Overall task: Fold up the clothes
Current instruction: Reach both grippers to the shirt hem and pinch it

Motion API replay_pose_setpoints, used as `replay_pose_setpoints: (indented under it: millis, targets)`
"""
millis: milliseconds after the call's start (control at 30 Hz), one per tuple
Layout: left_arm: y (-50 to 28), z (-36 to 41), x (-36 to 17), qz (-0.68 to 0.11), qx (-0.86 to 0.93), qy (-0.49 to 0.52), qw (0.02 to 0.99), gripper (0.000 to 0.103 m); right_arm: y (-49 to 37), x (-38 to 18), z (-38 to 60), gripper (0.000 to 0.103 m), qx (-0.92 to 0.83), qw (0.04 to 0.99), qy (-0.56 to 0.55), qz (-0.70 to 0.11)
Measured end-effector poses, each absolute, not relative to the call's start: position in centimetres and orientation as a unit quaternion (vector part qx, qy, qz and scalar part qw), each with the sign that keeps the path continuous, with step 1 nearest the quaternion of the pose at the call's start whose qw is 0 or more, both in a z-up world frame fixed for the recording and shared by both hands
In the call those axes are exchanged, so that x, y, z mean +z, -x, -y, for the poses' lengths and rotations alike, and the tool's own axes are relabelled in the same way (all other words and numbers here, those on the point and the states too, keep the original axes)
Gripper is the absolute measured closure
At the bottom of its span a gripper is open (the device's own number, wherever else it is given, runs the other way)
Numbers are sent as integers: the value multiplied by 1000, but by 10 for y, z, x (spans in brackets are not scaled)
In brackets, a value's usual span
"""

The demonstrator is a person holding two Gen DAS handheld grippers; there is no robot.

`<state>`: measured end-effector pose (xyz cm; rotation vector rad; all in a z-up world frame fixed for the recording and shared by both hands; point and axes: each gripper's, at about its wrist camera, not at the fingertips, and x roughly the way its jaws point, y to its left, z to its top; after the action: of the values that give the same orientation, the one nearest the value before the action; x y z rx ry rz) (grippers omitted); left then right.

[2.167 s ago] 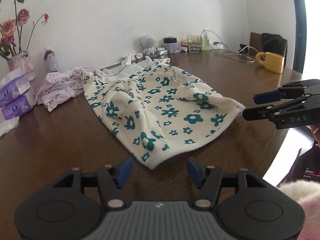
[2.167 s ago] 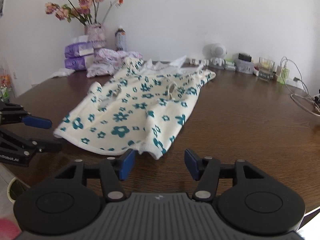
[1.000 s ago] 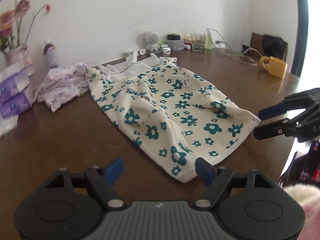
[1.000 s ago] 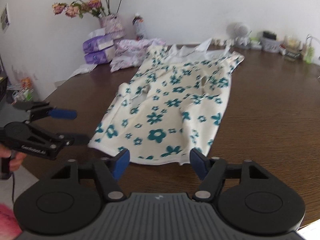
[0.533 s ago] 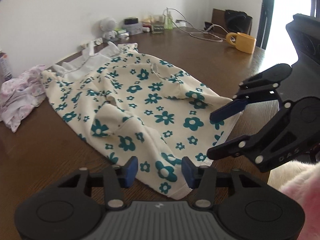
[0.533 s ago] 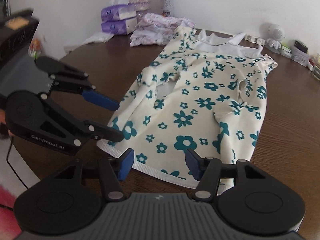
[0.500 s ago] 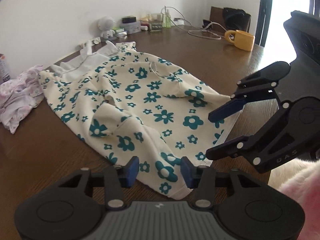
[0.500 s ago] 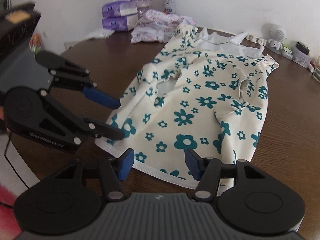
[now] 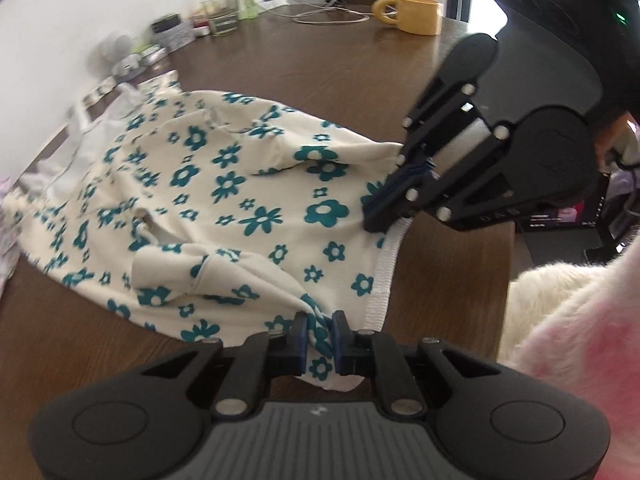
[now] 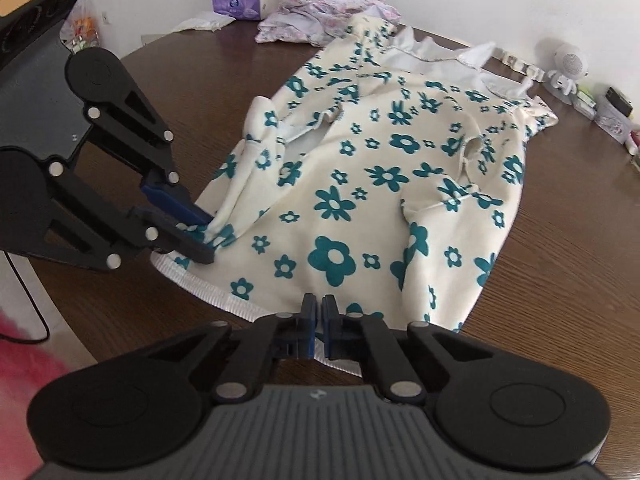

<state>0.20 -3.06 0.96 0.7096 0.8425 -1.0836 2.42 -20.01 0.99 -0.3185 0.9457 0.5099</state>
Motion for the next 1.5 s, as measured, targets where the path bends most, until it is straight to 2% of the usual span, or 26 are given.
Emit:
replay_pose_setpoints:
  millis: [367, 500, 567, 600, 700, 733, 867, 933, 1200, 1300, 1500]
  targets:
    - [15, 150, -2, -328, -584, -348, 656, 92, -45, 33, 317, 101, 139, 858, 152, -471]
    - [15, 167, 2, -338, -583, -345, 654, 90, -45, 37, 338, 99, 130, 863, 135, -468]
    - [6, 157, 12, -348, -579, -328, 660, 88, -43, 44, 341, 95, 134, 864, 115, -472]
    - [2, 151, 18, -353, -578, -320, 663, 84, -41, 50, 341, 89, 143, 864, 99, -472]
    - [-18, 121, 37, -342, -543, -318, 698, 72, -32, 72, 331, 61, 176, 869, 73, -456]
    - [-26, 110, 39, -339, -524, -326, 710, 70, -28, 78, 325, 58, 185, 869, 77, -452]
    - [-66, 72, 40, -324, -461, -393, 727, 68, -26, 87, 300, 58, 192, 862, 81, -462]
    - [-88, 54, 40, -310, -441, -433, 723, 63, -28, 81, 289, 58, 177, 860, 72, -474]
    - [-172, 20, 14, -248, -423, -569, 661, 62, -26, 60, 271, 58, 75, 866, 5, -495]
    - [-198, 22, 7, -206, -421, -607, 642, 61, -27, 58, 256, 59, 58, 866, 22, -496]
    - [-236, 32, -2, -193, -451, -627, 605, 61, -37, 52, 233, 60, 43, 857, 73, -509]
